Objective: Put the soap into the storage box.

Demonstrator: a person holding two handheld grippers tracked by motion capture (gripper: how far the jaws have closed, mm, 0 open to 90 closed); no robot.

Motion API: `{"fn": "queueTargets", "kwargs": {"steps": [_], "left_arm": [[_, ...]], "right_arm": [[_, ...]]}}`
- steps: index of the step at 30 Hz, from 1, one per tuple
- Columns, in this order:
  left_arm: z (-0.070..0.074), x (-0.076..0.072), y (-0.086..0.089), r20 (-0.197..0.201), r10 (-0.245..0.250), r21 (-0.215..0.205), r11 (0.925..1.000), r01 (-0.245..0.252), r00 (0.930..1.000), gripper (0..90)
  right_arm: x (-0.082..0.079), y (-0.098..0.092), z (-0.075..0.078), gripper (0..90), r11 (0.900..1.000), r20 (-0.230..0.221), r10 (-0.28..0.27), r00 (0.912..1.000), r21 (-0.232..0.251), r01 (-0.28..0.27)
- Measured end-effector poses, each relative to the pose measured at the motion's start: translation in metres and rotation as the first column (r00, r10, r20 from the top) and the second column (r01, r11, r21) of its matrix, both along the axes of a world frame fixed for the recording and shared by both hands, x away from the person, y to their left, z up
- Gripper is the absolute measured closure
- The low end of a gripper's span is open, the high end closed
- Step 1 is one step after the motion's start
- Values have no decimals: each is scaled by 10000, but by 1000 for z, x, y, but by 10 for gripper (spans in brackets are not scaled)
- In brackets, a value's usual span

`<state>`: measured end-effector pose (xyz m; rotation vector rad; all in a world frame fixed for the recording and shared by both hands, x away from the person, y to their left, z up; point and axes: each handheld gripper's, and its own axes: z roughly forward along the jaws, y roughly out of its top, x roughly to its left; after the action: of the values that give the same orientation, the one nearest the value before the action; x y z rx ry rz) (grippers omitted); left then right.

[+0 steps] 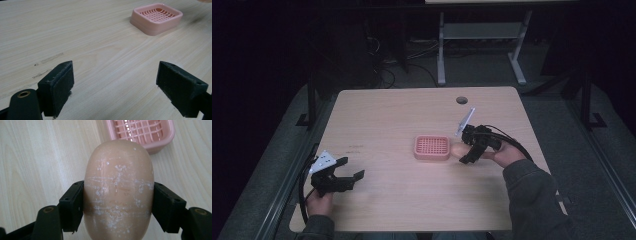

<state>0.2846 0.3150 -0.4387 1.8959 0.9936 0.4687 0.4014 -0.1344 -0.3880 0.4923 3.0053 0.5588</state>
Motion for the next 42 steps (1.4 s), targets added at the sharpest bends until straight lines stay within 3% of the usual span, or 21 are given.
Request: {"fn": "queueTargets", "kwargs": {"steps": [21,25,36,39,42], "left_arm": [[0,0,0,30,-8,8,10000,8,10000,143],[0,0,0,27,-1,9,10000,1,10000,143],[0,0,0,54,5,1,10000,-5,10000,143],[0,0,0,61,0,-5,10000,0,10000,143],[0,1,0,67,11,0,10000,-11,10000,143]], "right_arm": [[22,24,12,316,9994,37,334,9994,-7,-334],[26,26,13,316,9991,45,344,9994,249,-345],[35,38,15,316,9988,2,493,9988,18,-493],[38,40,15,316,9985,-53,509,9987,197,-507],[40,43,14,316,9985,-63,553,9985,-32,-553]]}}
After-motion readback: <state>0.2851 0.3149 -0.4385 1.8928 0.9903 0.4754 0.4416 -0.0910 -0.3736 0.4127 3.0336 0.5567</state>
